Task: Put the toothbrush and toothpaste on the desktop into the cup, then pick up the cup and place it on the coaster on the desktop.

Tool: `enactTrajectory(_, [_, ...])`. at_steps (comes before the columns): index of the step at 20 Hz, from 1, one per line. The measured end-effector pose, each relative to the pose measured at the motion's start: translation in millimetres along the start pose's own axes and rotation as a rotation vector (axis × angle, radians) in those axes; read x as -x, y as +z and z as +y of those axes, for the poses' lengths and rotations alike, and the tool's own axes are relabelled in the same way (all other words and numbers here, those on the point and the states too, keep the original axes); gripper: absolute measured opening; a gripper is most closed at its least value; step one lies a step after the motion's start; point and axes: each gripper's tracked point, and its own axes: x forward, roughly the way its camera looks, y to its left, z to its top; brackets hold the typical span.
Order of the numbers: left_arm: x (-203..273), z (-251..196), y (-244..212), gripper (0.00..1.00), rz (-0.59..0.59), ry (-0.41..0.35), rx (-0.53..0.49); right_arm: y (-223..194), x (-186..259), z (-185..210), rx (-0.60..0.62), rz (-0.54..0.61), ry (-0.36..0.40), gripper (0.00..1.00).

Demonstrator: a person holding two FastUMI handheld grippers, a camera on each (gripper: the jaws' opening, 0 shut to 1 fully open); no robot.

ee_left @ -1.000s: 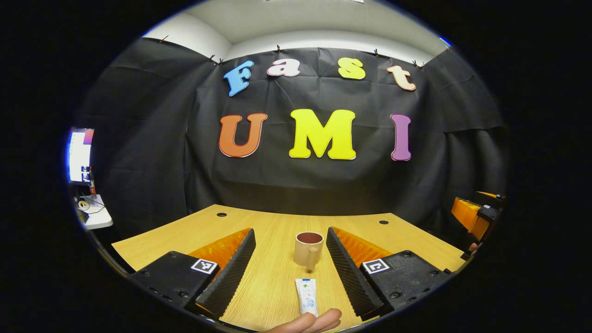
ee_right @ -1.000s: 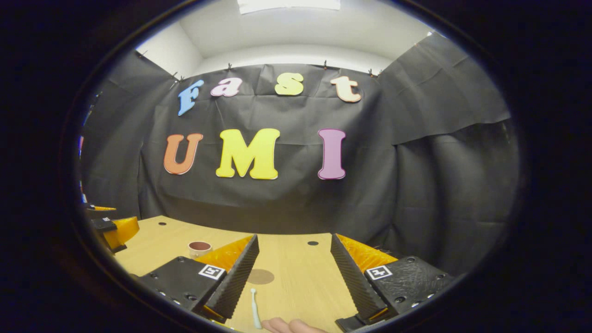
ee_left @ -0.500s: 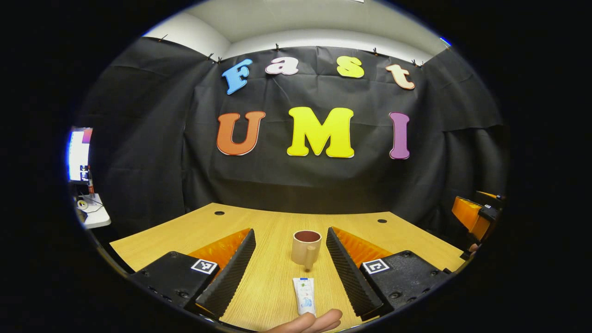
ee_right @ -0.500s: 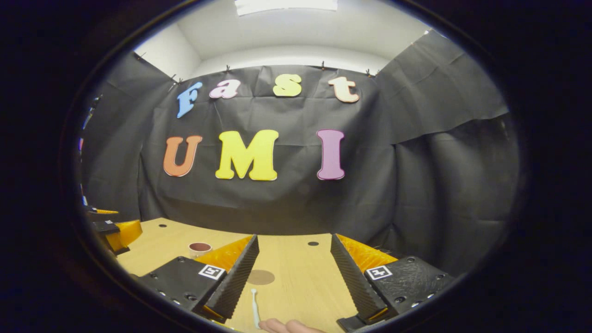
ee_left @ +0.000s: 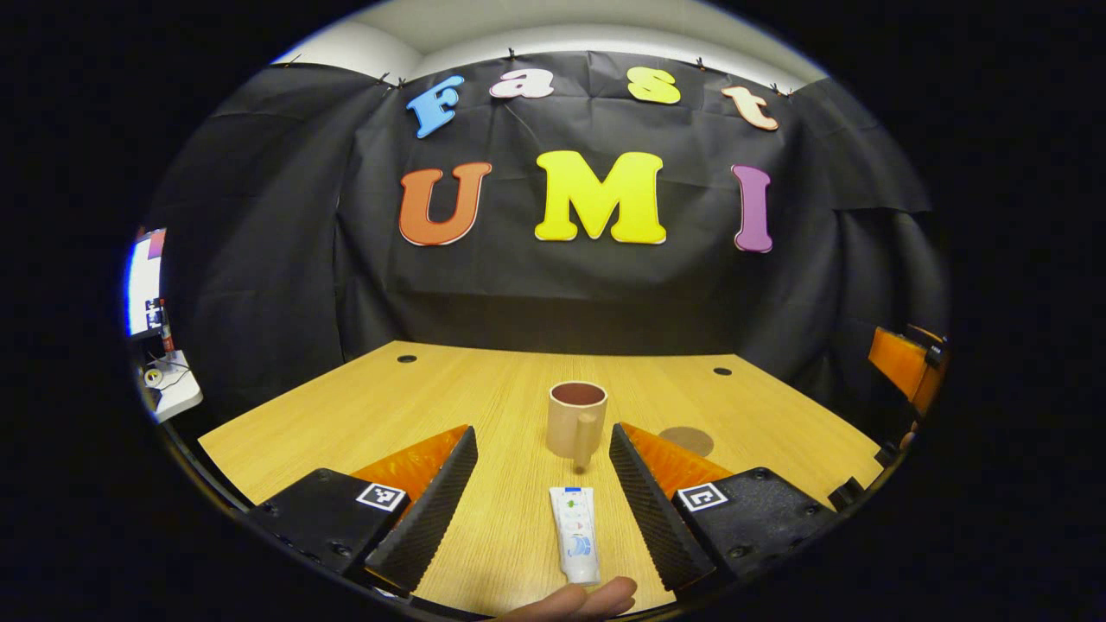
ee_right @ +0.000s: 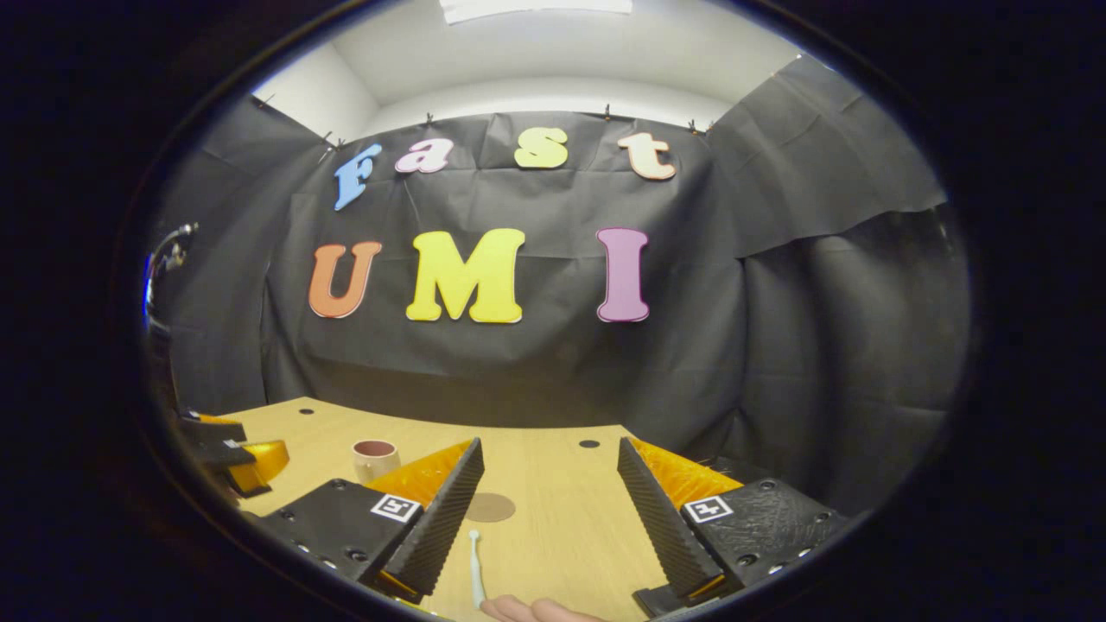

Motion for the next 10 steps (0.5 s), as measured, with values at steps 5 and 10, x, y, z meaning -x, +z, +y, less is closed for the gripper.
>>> enactTrajectory(5, [-15.3, -1.7, -66.3, 0.98, 0.202, 0.016, -0.028, -15.8, -1.1, 3.6, 0.015, 0.021, 0.01, 0.94])
enactTrajectory(10, [-9.7, -13.7, -114.5, 0.99, 0.391, -0.019, 0.029, -36.4, -4.3, 8.4, 0.024, 0.07, 0.022, 0.95])
